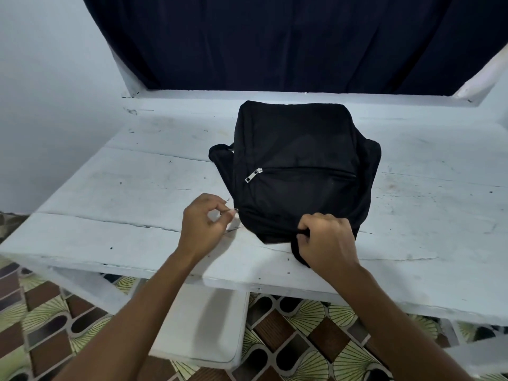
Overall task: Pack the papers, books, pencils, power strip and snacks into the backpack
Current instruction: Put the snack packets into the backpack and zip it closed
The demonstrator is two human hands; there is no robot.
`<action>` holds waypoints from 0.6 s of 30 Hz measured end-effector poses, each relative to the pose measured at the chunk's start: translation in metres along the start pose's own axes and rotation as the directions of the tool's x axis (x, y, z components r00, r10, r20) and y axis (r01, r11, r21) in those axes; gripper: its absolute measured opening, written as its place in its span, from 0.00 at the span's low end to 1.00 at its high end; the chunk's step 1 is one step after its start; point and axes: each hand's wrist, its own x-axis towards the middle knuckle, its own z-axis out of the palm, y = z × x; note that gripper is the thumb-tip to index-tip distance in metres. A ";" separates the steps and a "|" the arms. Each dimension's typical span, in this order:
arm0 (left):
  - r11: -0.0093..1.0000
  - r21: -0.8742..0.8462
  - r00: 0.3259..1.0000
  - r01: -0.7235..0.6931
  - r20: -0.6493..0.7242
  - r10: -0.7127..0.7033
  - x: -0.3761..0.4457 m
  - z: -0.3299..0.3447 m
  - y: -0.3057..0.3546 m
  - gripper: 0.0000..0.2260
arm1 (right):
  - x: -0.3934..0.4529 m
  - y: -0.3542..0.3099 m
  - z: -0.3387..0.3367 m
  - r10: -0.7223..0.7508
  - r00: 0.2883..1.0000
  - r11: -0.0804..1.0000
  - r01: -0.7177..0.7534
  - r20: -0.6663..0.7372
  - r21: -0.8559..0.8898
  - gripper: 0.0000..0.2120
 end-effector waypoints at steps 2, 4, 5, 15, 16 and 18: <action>1.000 0.009 0.998 -0.023 0.059 0.023 0.000 -0.004 0.000 0.11 | 0.002 -0.009 0.004 -0.040 0.999 0.998 0.039 -0.021 -0.039 0.12; 1.000 0.019 0.996 -0.023 0.089 0.021 0.002 -0.008 -0.002 0.09 | 0.004 -0.017 0.010 -0.106 0.994 0.993 0.105 -0.014 -0.049 0.18; 0.999 0.032 0.995 -0.016 0.100 0.013 0.003 -0.010 -0.004 0.08 | 0.005 -0.020 0.014 -0.129 0.992 0.990 0.128 -0.012 -0.058 0.20; 0.922 0.387 0.999 0.028 0.006 -0.033 0.038 -0.004 -0.003 0.06 | 0.000 -0.018 0.026 -0.153 0.988 0.988 0.152 -0.001 -0.039 0.13; 0.913 0.405 0.998 0.054 -0.003 -0.058 0.046 -0.003 -0.001 0.06 | -0.002 -0.018 0.025 -0.146 0.989 0.989 0.147 0.003 -0.031 0.13; 0.891 0.445 0.996 0.089 -0.016 -0.091 0.065 -0.002 0.000 0.07 | -0.004 -0.018 0.024 -0.136 0.991 0.990 0.137 0.010 -0.023 0.13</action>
